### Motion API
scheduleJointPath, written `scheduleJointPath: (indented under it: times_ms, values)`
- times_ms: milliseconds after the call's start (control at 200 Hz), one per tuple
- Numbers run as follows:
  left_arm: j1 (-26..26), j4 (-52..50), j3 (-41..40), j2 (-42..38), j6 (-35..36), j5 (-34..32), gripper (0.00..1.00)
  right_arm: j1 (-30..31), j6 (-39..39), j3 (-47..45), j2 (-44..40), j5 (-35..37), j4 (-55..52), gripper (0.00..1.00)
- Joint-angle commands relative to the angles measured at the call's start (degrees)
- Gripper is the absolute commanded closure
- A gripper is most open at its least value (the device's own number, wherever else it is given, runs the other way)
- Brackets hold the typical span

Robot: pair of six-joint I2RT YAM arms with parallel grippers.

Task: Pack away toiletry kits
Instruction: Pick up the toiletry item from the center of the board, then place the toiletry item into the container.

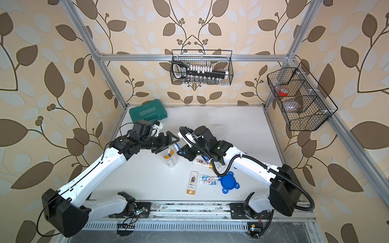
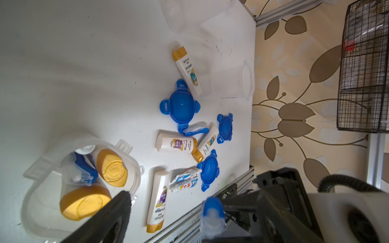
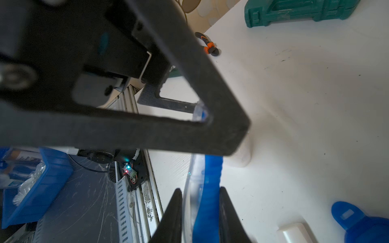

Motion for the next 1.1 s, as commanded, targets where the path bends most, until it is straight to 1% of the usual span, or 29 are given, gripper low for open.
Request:
scheduleJointPath:
  times_ms: [0, 130, 285, 415, 505, 595, 605, 650, 665, 745, 780, 835, 900, 975, 1095]
  values:
    - [-1.21, 4.14, 0.52, 1.05, -0.53, 1.55, 0.16, 0.28, 1.63, -0.94, -1.18, -2.38, 3.16, 0.91]
    - [-2.39, 3.68, 1.63, 2.62, -0.2, 1.23, 0.3, 0.26, 2.32, -0.82, -0.39, -2.46, 3.53, 0.91]
    - [-3.01, 3.75, 0.24, 1.79, -0.98, 1.03, 0.49, 0.19, 3.19, -0.02, 1.17, -2.54, 3.58, 0.91]
    - [-3.02, 3.21, -0.58, 0.58, -1.03, 0.83, 0.7, 0.33, 4.22, 0.13, 2.08, -3.52, 4.94, 0.91]
    - [-2.98, 2.49, -0.41, 0.1, -0.53, 0.59, 0.81, 0.25, 4.24, 0.57, 2.91, -3.27, 4.41, 0.91]
    - [-3.01, 1.35, -0.06, -0.43, 0.67, 0.21, 0.98, 0.32, 4.33, 0.97, 3.49, -3.05, 3.82, 0.89]
    - [-2.98, 0.99, 0.02, -0.51, 0.92, 0.12, 1.0, 0.22, 4.34, 1.12, 3.49, -2.99, 3.76, 0.87]
    - [-2.97, -1.19, 0.87, -0.78, 2.46, -1.28, 1.0, 0.23, 4.44, 1.39, 3.75, -2.9, 3.39, 0.82]
    - [-2.94, -2.3, 1.34, -0.91, 3.24, -1.87, 1.0, 0.3, 4.44, 1.51, 3.8, -2.86, 3.1, 0.78]
    - [-2.94, -8.83, 4.18, -1.45, 8.57, -7.04, 1.0, 0.27, 4.13, 1.99, 3.22, -1.68, 0.6, 0.65]
    - [-2.94, -11.67, 5.52, -1.65, 11.44, -9.88, 1.0, 0.24, 4.01, 1.92, 2.35, -0.54, -0.51, 0.53]
    - [-2.94, -14.55, 6.83, -2.29, 14.83, -14.94, 1.0, -0.06, 3.84, 0.83, 0.44, 1.33, -2.29, 0.38]
    - [-2.94, -13.85, 6.25, -4.1, 18.05, -19.53, 1.0, -0.94, 4.45, -1.32, -2.49, 2.34, -3.55, 0.26]
    - [-2.94, -10.56, 4.27, -5.68, 20.78, -22.54, 1.0, -2.17, 5.58, -4.0, -5.65, 3.0, -4.49, 0.2]
    - [-3.52, -7.14, 2.3, -5.37, 24.21, -25.6, 1.0, -3.19, 6.8, -6.86, -10.27, 5.09, -5.95, 0.15]
